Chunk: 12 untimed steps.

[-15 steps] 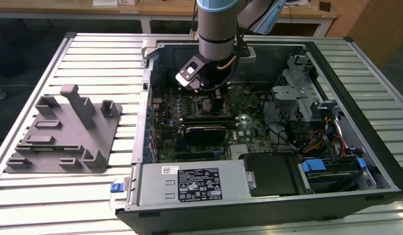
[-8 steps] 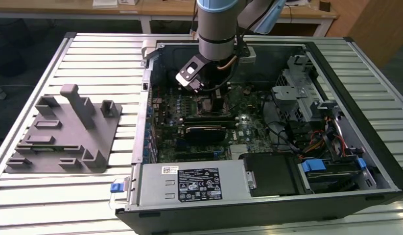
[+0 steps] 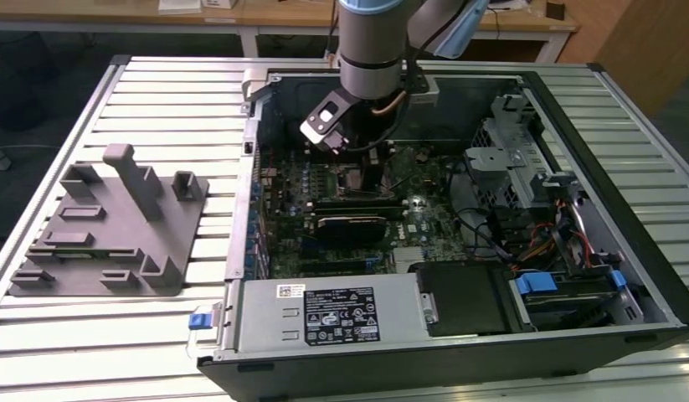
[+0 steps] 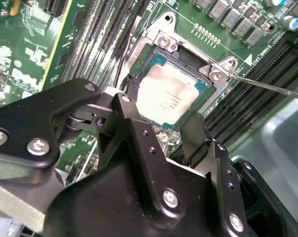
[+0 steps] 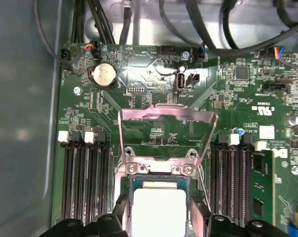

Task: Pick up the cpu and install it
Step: 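Place the cpu into insertion slot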

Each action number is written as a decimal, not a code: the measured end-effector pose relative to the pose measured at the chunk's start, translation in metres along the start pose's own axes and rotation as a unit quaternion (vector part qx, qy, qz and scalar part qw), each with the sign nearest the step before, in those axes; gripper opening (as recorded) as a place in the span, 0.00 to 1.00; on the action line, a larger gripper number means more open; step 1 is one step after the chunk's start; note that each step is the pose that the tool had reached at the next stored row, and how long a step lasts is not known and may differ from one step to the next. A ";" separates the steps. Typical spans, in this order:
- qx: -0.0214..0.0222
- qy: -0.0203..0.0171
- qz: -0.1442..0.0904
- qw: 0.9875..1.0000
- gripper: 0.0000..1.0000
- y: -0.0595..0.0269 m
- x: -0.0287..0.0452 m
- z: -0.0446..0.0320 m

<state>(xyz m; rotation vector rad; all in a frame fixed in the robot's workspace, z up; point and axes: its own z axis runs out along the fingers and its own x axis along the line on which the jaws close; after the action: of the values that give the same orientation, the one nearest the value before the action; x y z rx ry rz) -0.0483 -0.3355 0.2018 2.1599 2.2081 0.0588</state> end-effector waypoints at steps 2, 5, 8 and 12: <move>0.000 0.000 0.000 1.000 0.61 0.0002 -0.0001 -0.0034; 0.000 0.000 0.000 1.000 0.61 0.0003 0.0000 -0.0042; 0.000 0.000 0.000 1.000 0.61 0.0003 0.0000 -0.0045; 0.000 0.000 0.000 1.000 0.53 0.0003 0.0000 -0.0049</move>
<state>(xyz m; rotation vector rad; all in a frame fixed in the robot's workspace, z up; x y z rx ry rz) -0.0483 -0.3355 0.2067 2.1599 2.2081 0.0589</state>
